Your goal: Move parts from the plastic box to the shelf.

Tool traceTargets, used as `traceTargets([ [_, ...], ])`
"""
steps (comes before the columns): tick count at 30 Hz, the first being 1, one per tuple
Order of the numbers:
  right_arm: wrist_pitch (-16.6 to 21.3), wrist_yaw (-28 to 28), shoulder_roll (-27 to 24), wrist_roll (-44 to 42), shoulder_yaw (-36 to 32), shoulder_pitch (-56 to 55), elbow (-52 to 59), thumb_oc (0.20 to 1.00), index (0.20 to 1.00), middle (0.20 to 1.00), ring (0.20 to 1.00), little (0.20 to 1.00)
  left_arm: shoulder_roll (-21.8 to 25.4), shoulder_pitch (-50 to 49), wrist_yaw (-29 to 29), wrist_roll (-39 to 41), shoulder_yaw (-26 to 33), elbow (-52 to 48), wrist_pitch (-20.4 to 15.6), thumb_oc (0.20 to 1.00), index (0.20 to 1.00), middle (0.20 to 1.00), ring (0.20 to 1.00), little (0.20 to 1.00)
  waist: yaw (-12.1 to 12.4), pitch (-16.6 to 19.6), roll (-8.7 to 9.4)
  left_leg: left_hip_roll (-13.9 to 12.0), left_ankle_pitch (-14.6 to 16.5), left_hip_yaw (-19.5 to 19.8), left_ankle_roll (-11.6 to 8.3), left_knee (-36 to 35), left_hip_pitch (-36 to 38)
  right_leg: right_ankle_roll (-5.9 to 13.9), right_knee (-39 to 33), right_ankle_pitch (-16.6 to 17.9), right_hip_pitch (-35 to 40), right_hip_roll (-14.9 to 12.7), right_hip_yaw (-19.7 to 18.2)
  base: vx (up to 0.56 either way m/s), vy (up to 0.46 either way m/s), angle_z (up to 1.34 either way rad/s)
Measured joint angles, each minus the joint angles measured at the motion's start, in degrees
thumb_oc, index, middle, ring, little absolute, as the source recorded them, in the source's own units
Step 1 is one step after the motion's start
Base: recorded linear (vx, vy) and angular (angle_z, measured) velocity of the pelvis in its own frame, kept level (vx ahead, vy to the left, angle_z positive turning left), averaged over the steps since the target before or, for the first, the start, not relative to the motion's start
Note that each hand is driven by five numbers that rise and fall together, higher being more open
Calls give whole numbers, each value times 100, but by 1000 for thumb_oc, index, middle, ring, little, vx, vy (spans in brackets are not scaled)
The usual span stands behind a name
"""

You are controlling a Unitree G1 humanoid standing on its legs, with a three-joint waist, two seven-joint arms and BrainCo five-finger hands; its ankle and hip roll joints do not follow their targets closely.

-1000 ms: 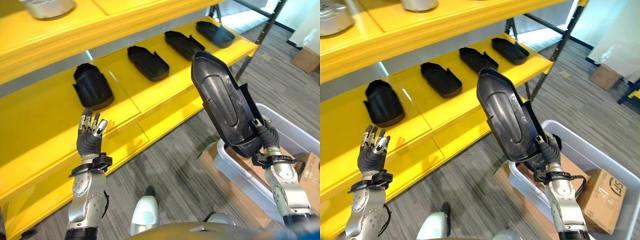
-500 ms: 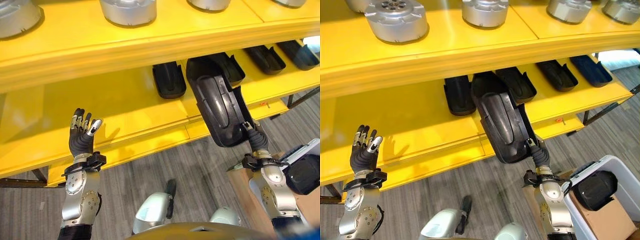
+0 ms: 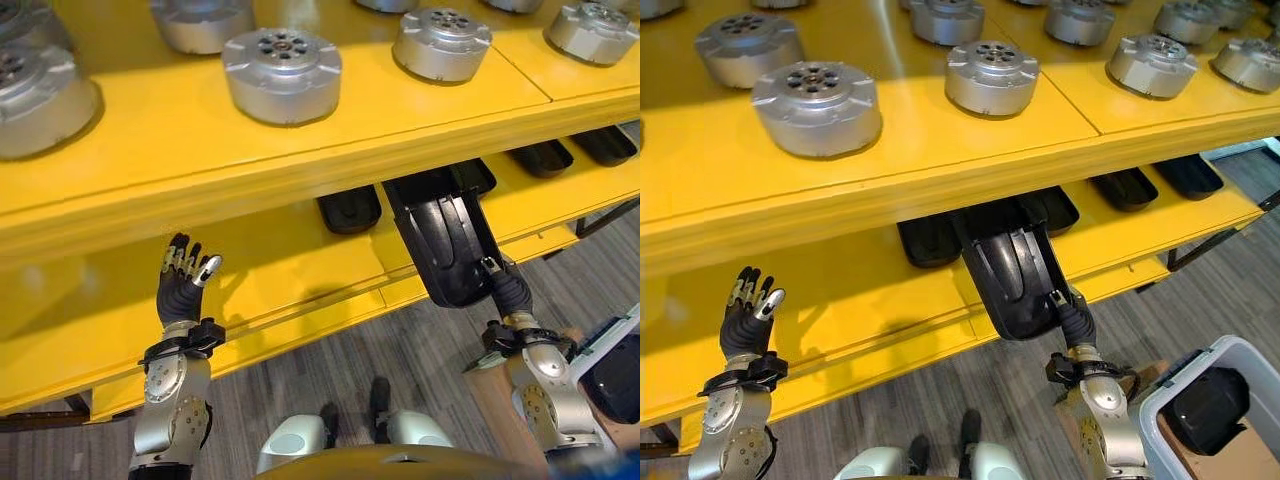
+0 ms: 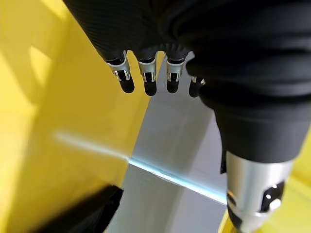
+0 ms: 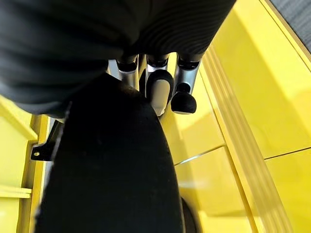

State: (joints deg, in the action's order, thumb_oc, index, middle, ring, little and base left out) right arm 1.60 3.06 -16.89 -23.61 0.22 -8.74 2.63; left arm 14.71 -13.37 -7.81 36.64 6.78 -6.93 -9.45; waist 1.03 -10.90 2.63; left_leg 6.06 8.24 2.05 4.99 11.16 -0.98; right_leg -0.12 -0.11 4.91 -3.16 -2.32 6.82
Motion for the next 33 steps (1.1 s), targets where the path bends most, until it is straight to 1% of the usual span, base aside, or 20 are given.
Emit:
traceTargets([
  [4, 4, 4, -118, -55, -94, -9, 1, 200, 200, 200, 200, 200, -49, 230, 52, 27, -187, -43, -2, 1000, 1000, 1000, 1000, 1000, -59, -73, -48, -11, 98, -7, -185, 339, -187, -11, -59, -52, 85, -41, 216, -59, 18, 29],
  [5, 5, 5, -172, -55, -112, -8, -1, 200, 200, 200, 200, 200, -44, 240, 56, 29, -223, -61, -2, 1000, 1000, 1000, 1000, 1000, -88, -95, -51, -25, 169, -15, -364, 335, -208, -62, -78, -74, 87, -80, 224, 12, 77, 28],
  [6, 5, 10, -205, -54, -119, 14, -9, 200, 200, 200, 200, 200, -29, 239, 63, 32, -221, -92, -3, 1000, 1000, 1000, 1000, 1000, -79, -163, 4, -111, 294, -243, -385, 458, -238, -98, -45, -76, 65, -144, 251, 28, 91, 35],
  [7, 1, 25, -157, -54, -151, 30, -14, 200, 200, 200, 200, 200, 34, 269, 83, 34, -216, -87, 0, 1000, 1000, 1000, 1000, 1000, -120, -278, 122, -356, 418, -305, -416, 937, -410, -167, 0, -132, 48, -265, 316, 28, 171, 31],
  [8, 2, 39, -73, -55, -153, 25, -4, 200, 200, 200, 200, 200, 101, 254, 95, 38, -185, -101, -2, 1000, 1000, 1000, 1000, 1000, -136, -311, 214, -634, 445, -301, -471, 1159, -472, -174, 25, -137, 24, -334, 371, 10, 215, 31],
  [9, 5, 55, -15, -56, -177, 6, 12, 200, 200, 200, 200, 200, 144, 253, 94, 49, -171, -95, 1, 1000, 1000, 1000, 1000, 1000, -173, -338, 302, -1084, 448, -305, -632, 1179, -530, -137, 69, -179, -23, -412, 410, 7, 244, 45],
  [10, 11, 77, 21, -60, -279, 10, 7, 200, 200, 200, 200, 200, 158, 355, 83, 68, -188, -48, 13, 1000, 1000, 1000, 1000, 1000, -289, -372, 274, -1663, 382, -258, -916, 1169, -647, -92, 125, -180, -64, -473, 608, -3, 244, 61],
  [11, 11, 157, 20, -75, -329, 25, 3, 200, 200, 200, 200, 200, 140, 408, 43, 99, -195, -58, 10, 1000, 1000, 1000, 1000, 1000, -384, -399, 185, -2201, 245, -231, -1066, 747, -612, 4, 298, -246, -128, -537, 661, 10, 347, 65],
  [12, 11, 229, -15, -92, -402, 28, 1, 200, 200, 200, 200, 200, 139, 476, 35, 100, -231, -64, 10, 1000, 1000, 1000, 1000, 1000, -429, -409, 65, -2557, 79, -242, -1064, 354, -515, 145, 564, -339, -266, -607, 708, 1, 287, 51],
  [13, 14, 272, -55, -114, -439, 36, 1, 200, 200, 200, 200, 200, 111, 573, 29, 106, -260, -58, 13, 1000, 1000, 1000, 1000, 1000, -468, -445, -81, -2745, -61, -304, -1132, 72, -501, 306, 719, -374, -298, -720, 725, 29, 297, 38],
  [14, 14, 310, -86, -159, -484, 34, 1, 200, 200, 200, 200, 200, 105, 631, 28, 107, -295, -58, 13, 1000, 1000, 1000, 1000, 1000, -510, -445, -178, -2795, -136, -398, -1164, -55, -499, 415, 787, -388, -305, -800, 799, 44, 152, 49],
  [15, 12, 372, -192, -204, -507, 35, -9, 200, 200, 200, 200, 200, 79, 708, 40, 108, -353, -86, 5, 1000, 1000, 1000, 1000, 1000, -545, -405, -365, -2796, -483, -376, -1466, -258, -494, 619, 857, -403, -327, -898, 787, 63, 235, 24],
  [16, 5, 404, -118, -209, -454, 37, -39, 200, 200, 200, 200, 200, 158, 754, 31, 110, -339, -88, -3, 1000, 1000, 1000, 1000, 1000, -419, -380, -253, -2580, -621, -489, -1738, -247, -460, 669, 800, -382, -347, -1084, 580, 63, 242, 23],
  [17, 5, 378, -64, -206, -302, 2, -32, 200, 200, 200, 200, 200, 251, 724, 29, 112, -292, -90, -3, 1000, 1000, 1000, 1000, 1000, -373, -341, -204, -2388, -651, -467, -1672, -319, -467, 546, 772, -431, -303, -1138, 486, 69, 234, 18],
  [18, 6, 341, 18, -197, -191, -19, -29, 200, 200, 200, 200, 200, 398, 643, 35, 112, -260, -102, -4, 1000, 1000, 1000, 1000, 1000, -330, -269, -87, -2206, -677, -427, -1607, -411, -417, 394, 693, -354, -174, -1168, 484, 77, 220, 41],
  [20, 7, 256, 108, -183, 0, 31, -20, 200, 200, 200, 200, 200, 543, 449, 41, 113, -164, -131, -15, 1000, 1000, 1000, 1000, 1000, -239, -165, 2, -2084, -682, -367, -1557, -481, -314, 337, 659, -219, -12, -1273, 524, 92, 197, 38],
  [24, 8, 275, 147, -156, -91, 112, -10, 200, 200, 200, 200, 200, 624, 348, 45, 115, -190, -130, -17, 1000, 1000, 1000, 1000, 1000, -51, -44, -30, -1948, -725, -112, -1579, -548, -297, 458, 539, -217, 307, -1350, 788, 71, 187, 43],
  [28, 8, 302, 155, -148, -126, 257, -2, 200, 200, 200, 200, 200, 604, 348, 49, 114, -254, -129, -14, 1000, 1000, 1000, 1000, 1000, -11, 3, -92, -1835, -775, 19, -1572, -618, -274, 616, 371, -205, 499, -1432, 974, 58, 133, 20],
  [30, 5, 357, 145, -141, -66, 282, -3, 200, 200, 200, 200, 200, 579, 338, 45, 115, -276, -125, -14, 1000, 1000, 1000, 1000, 1000, 25, 113, -36, -1753, -774, 38, -1569, -590, -343, 805, 211, -236, 578, -1504, 1065, 41, 77, 12],
  [33, 1, 388, 85, -146, 58, 428, -15, 200, 200, 200, 200, 200, 569, 341, 43, 116, -292, -125, 5, 1000, 1000, 1000, 1000, 1000, 123, 119, -30, -1747, -784, 92, -1565, -492, -450, 879, 194, -235, 576, -1503, 1116, -3, 26, 10],
])
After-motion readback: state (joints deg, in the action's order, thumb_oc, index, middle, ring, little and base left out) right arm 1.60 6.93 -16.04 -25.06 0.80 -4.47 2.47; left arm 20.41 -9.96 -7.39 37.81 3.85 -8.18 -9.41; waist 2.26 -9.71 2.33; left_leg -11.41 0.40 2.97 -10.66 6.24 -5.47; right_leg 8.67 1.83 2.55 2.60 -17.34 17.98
